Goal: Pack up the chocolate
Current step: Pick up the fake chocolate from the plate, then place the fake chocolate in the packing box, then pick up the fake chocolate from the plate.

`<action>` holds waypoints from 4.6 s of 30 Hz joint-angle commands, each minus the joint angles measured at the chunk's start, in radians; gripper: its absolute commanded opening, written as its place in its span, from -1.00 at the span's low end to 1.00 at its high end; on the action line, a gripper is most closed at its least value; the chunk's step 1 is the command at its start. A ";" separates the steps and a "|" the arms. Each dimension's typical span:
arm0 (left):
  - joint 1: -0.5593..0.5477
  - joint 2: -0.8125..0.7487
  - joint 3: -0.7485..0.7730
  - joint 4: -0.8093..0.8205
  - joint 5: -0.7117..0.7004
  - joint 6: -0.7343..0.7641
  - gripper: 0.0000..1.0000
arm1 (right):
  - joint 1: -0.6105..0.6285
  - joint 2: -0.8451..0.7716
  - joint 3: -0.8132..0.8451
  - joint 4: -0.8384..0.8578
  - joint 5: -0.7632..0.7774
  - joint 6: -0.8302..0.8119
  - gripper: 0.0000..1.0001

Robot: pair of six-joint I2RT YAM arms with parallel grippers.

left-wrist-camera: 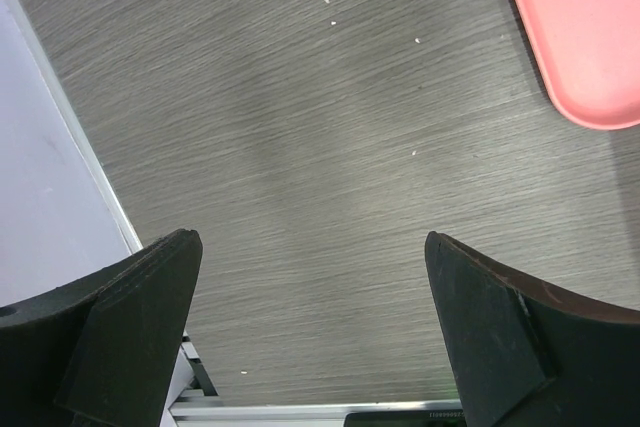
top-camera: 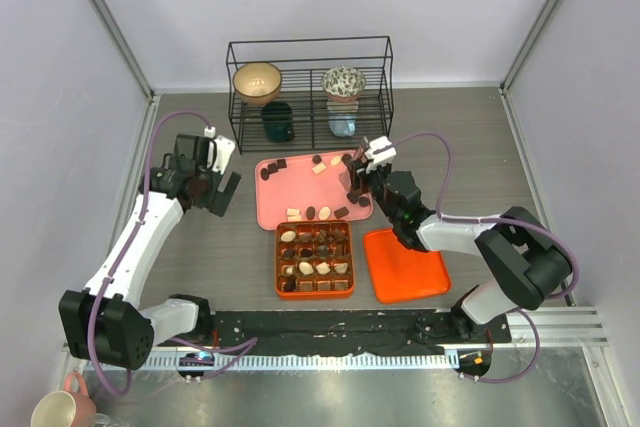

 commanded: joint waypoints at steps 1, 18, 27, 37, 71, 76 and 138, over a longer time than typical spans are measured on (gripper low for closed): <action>0.005 -0.025 0.041 -0.008 -0.010 0.012 0.99 | -0.004 -0.027 -0.038 0.069 -0.010 0.047 -0.05; 0.005 -0.045 0.060 -0.033 -0.003 0.012 0.99 | -0.004 -0.175 -0.096 -0.043 0.012 0.047 -0.07; 0.005 -0.059 0.057 -0.040 0.000 0.015 1.00 | -0.004 -0.224 -0.110 -0.127 0.024 0.050 -0.07; 0.005 -0.068 0.057 -0.043 0.002 0.020 0.99 | -0.005 -0.254 -0.138 -0.170 0.029 0.066 -0.08; 0.005 -0.079 0.055 -0.062 0.002 -0.009 0.99 | 0.438 -0.713 -0.046 -0.471 -0.092 0.104 -0.64; 0.003 -0.078 0.063 -0.068 -0.003 -0.015 0.99 | 0.527 -0.701 -0.034 -0.543 -0.178 0.129 -0.65; 0.003 -0.096 0.086 -0.099 -0.003 -0.003 0.99 | 0.610 -0.629 -0.084 -0.264 0.176 -0.132 -0.37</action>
